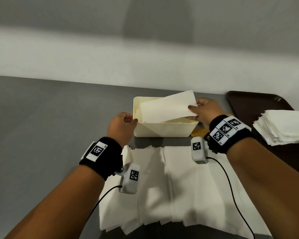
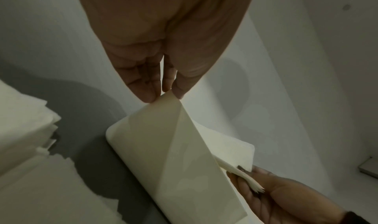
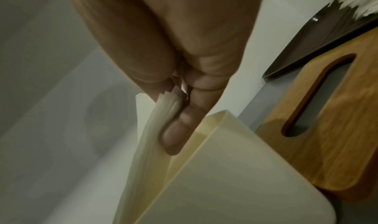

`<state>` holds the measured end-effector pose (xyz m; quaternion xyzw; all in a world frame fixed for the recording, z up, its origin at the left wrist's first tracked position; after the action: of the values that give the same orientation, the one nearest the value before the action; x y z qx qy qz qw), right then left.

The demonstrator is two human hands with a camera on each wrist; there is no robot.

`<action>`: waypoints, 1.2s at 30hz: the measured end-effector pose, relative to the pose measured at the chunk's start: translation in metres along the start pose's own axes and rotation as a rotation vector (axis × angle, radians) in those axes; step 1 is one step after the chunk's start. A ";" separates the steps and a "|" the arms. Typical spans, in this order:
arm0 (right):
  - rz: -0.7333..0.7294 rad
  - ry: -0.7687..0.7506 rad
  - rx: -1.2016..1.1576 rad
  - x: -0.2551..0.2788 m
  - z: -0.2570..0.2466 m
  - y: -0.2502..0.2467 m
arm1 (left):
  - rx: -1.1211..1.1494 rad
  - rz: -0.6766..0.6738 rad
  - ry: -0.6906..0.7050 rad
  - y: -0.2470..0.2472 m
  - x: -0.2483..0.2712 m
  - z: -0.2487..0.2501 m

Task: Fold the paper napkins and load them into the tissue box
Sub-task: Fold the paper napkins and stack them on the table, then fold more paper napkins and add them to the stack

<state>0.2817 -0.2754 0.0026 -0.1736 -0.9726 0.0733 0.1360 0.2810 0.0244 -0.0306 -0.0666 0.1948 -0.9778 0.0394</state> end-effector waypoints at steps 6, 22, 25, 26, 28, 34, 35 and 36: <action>-0.004 -0.021 0.293 -0.010 0.003 0.021 | -0.010 -0.011 0.010 -0.001 0.000 0.001; 0.216 -0.162 0.574 0.072 -0.011 -0.073 | -0.125 -0.090 0.308 0.036 0.060 0.064; 0.252 -0.122 0.507 0.099 0.019 -0.115 | -0.135 -0.216 0.317 0.078 0.084 0.068; 0.263 -0.105 0.496 0.107 0.030 -0.128 | -0.146 -0.250 0.314 0.091 0.091 0.066; 0.278 -0.034 0.469 0.125 0.058 -0.151 | -0.159 -0.333 0.288 0.119 0.107 0.059; 0.244 0.162 0.391 0.162 0.141 -0.179 | -0.354 -0.517 0.123 0.176 0.146 0.016; 0.252 0.187 0.408 0.164 0.153 -0.184 | -0.373 -0.524 0.102 0.183 0.150 0.012; 0.268 0.207 0.445 0.166 0.160 -0.188 | -0.386 -0.524 0.088 0.186 0.152 0.010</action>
<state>0.0258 -0.4056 -0.0739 -0.2732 -0.8819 0.2841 0.2587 0.1413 -0.1661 -0.0759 -0.0781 0.3545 -0.9016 -0.2352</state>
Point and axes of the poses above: each hand's wrist, its own x-axis away from the middle knuckle, its own y-axis out of the palm, z = x × y, the point moved 9 cm from there along -x, towards the middle knuckle, and after that the axes turned 1 degree about z, right-handed, at the moved point
